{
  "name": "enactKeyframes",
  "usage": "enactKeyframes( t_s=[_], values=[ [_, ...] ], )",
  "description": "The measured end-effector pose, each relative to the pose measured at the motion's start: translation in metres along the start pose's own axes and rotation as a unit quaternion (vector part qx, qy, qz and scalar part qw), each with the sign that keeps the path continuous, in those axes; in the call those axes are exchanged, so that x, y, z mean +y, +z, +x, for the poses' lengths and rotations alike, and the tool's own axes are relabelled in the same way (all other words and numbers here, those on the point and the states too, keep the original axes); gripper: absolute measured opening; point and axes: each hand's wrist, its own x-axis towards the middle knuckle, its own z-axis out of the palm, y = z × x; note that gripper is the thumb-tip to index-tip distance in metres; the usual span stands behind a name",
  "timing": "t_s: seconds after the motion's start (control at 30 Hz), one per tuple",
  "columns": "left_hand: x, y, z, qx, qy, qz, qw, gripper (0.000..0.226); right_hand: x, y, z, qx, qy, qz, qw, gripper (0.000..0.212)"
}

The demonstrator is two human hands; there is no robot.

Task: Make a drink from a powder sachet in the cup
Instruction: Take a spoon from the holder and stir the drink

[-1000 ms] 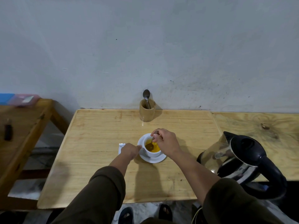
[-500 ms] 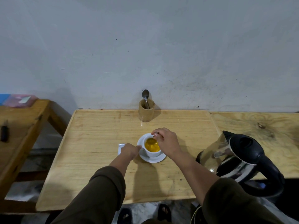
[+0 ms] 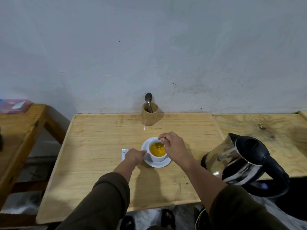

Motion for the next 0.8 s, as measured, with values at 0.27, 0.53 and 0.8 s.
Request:
enactKeyframes(
  t_s=[0.27,0.53,0.8],
  values=[
    [-0.001,-0.004,-0.004,-0.017,0.01,0.033,0.999,0.06,-0.002,0.006,-0.014,-0.01,0.028,0.067,0.997,0.014],
    [-0.006,0.005,-0.009,0.012,0.041,0.061,0.997,0.057,0.008,-0.011,-0.039,0.001,0.064,0.066,0.996,0.017],
    [-0.012,0.016,-0.016,0.054,0.089,0.059,0.993,0.057,0.024,-0.026,-0.066,-0.013,0.154,0.098,0.983,0.02]
  ],
)
